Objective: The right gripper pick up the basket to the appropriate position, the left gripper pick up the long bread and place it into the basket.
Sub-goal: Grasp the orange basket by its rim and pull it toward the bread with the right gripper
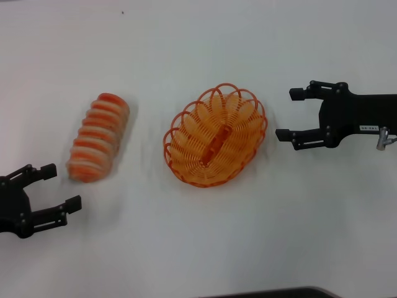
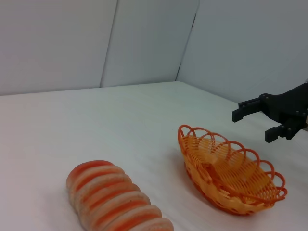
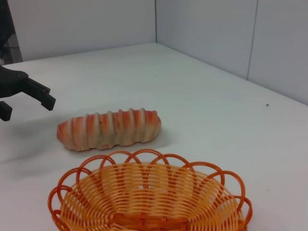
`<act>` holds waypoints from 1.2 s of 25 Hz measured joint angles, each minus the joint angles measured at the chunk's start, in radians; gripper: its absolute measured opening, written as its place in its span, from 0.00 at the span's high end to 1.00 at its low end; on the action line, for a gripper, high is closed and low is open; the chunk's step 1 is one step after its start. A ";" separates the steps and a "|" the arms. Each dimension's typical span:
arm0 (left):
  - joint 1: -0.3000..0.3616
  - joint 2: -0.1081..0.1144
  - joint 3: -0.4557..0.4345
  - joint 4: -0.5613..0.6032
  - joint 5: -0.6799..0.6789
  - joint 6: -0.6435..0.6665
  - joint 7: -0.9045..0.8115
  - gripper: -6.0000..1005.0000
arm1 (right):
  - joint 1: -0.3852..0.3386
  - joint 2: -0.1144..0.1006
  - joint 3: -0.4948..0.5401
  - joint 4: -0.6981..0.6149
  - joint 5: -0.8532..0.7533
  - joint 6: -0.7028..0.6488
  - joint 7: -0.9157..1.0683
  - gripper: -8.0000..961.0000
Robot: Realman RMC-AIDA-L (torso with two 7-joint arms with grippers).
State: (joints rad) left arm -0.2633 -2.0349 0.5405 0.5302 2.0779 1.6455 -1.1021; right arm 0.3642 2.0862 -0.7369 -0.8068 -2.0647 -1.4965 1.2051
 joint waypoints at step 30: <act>-0.006 -0.028 -0.074 0.005 -0.013 0.067 0.069 0.08 | 0.430 -0.015 0.013 -0.139 -0.494 -0.049 1.162 0.02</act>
State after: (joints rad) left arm -0.2694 -2.0626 0.4664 0.5356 2.0650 1.7120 -1.0333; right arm 0.7947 2.0707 -0.7236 -0.9456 -2.5588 -1.5453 2.3667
